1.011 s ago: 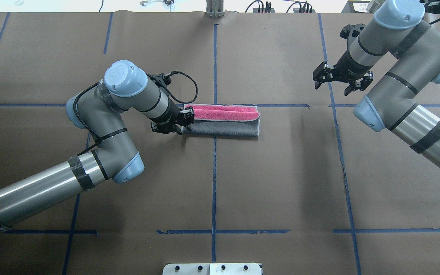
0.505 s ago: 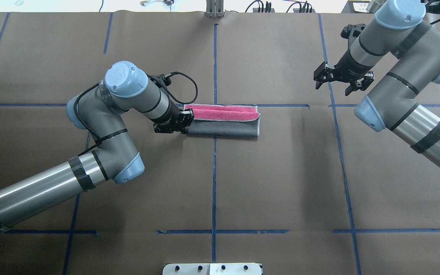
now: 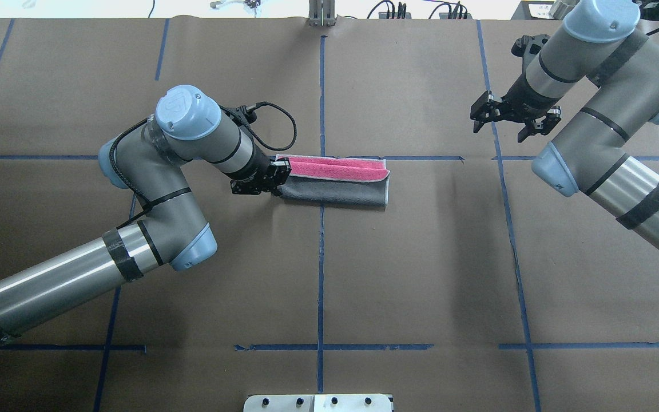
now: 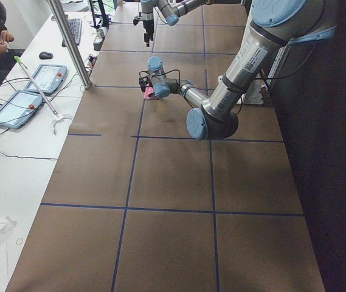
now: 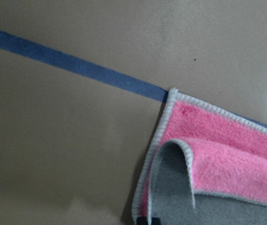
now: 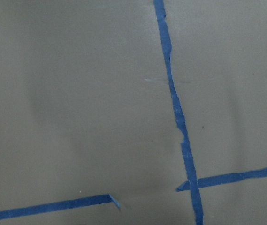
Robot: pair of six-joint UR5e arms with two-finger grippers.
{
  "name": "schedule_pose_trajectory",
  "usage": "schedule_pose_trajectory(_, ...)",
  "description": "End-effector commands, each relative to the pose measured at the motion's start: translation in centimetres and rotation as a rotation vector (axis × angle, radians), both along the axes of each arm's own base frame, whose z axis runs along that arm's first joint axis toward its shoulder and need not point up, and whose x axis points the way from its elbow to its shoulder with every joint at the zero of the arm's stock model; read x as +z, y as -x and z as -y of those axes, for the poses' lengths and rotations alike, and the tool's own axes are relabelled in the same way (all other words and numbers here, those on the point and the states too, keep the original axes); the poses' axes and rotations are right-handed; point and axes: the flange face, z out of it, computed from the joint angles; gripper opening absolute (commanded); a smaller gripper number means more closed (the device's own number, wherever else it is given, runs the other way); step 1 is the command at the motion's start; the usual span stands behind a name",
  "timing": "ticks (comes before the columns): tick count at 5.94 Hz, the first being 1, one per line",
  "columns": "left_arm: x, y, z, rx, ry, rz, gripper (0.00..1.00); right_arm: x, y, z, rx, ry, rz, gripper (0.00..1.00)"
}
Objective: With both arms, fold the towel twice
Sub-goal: 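Lift the strip end with the left gripper and fold it over the other end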
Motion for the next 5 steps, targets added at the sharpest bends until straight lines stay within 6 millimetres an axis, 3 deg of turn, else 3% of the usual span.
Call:
schedule_pose_trajectory(1, -6.4, -0.5, 1.2, -0.002, 0.032, 0.045, 0.00, 0.3, -0.4, -0.1, 0.003, 0.004, -0.001, 1.00)
schedule_pose_trajectory(3, -11.4, -1.1, 1.6, 0.039, -0.012, 0.096, 0.00, 0.4, -0.6, -0.1, 0.005, 0.004, 0.000, 1.00)
schedule_pose_trajectory(4, -12.3, -1.4, 1.5, 0.047, -0.025, 0.100, 0.00, 0.4, -0.8, -0.4, 0.004, 0.004, 0.002, 1.00)
schedule_pose_trajectory(5, -14.2, -3.1, 2.1, 0.058, -0.030, 0.109, 0.00, 0.6, -1.4, -0.3, 0.011, 0.006, 0.002, 1.00)
